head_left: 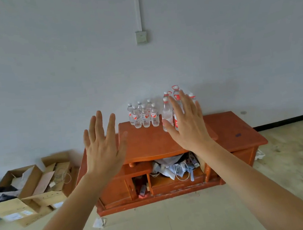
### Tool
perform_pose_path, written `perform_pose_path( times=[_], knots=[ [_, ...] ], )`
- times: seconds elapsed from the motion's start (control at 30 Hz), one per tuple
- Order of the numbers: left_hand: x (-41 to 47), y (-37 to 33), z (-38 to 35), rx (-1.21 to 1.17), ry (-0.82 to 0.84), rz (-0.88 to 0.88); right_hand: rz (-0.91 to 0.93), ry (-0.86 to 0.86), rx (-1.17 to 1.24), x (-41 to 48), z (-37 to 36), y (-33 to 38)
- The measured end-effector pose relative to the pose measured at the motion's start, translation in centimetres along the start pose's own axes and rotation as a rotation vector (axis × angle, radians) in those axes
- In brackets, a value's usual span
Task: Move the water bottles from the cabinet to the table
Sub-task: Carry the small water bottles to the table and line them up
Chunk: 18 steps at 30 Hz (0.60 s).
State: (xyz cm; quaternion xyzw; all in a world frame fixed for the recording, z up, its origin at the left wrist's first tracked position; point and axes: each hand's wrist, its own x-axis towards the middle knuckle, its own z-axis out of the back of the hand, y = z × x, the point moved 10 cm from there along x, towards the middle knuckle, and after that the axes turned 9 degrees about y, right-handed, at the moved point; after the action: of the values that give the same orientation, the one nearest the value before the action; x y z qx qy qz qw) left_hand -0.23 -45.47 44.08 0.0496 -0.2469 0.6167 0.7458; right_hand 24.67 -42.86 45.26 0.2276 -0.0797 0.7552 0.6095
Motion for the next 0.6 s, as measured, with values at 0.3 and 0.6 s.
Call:
perform_pose_path(
  times=[0.3,0.6],
  knots=[
    [23.4,4.6,-8.1,-0.061,0.030,-0.017,-0.048,0.040,0.019,21.0,-8.6,-5.3],
    [38.8,6.3,-22.8,-0.089,0.109,0.039,-0.015,0.083,0.156,36.3,-19.8,-15.2]
  ],
)
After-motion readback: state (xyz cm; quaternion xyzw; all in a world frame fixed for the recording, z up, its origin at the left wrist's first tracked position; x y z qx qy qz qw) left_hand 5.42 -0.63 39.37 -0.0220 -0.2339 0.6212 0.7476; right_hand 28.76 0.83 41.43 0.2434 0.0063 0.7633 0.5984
